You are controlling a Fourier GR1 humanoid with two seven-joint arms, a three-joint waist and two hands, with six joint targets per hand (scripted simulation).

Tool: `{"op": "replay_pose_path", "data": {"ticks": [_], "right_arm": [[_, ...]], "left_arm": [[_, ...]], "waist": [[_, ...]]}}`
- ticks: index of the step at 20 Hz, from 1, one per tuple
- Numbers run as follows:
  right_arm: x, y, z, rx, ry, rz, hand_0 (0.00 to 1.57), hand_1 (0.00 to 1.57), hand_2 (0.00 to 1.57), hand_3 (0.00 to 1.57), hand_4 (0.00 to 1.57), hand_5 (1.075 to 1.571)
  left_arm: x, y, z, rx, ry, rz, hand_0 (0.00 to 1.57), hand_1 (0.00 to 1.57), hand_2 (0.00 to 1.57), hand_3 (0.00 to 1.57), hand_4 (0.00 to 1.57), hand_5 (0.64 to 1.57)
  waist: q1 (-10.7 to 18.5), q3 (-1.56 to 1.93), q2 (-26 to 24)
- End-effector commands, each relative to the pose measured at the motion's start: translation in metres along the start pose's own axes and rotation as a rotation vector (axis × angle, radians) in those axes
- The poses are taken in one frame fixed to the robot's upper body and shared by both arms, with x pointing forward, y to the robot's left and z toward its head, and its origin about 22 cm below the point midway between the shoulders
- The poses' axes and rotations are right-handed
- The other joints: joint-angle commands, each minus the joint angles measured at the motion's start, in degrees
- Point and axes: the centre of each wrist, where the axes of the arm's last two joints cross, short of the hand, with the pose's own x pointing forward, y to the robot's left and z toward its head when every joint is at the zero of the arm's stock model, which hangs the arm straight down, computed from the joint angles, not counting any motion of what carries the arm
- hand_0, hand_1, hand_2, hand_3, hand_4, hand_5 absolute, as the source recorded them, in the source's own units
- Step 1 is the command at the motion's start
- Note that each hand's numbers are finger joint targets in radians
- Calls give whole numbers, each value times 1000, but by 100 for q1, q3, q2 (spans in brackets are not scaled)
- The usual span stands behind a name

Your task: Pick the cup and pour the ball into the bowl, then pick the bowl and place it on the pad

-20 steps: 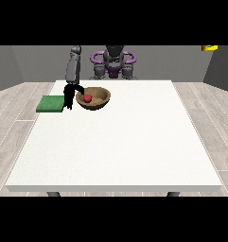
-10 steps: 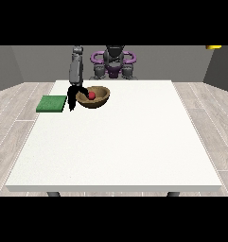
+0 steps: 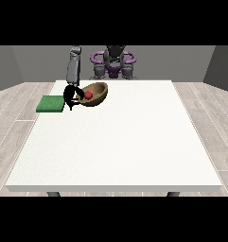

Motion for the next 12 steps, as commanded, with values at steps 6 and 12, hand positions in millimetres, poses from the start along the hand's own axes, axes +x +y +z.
{"op": "replay_pose_path", "data": {"ticks": [6,12], "right_arm": [[56,-57,-44,-77,226,310,1571,1571,1571,1111,1026,1548],[112,-64,-72,9,285,397,1571,1571,1571,865,1061,1556]], "left_arm": [[-32,33,19,94,116,19,0,0,0,0,1191,1528],[-68,66,60,156,186,-10,0,0,0,0,1204,1537]], "waist": [[-494,163,-364],[-951,187,-656]]}}
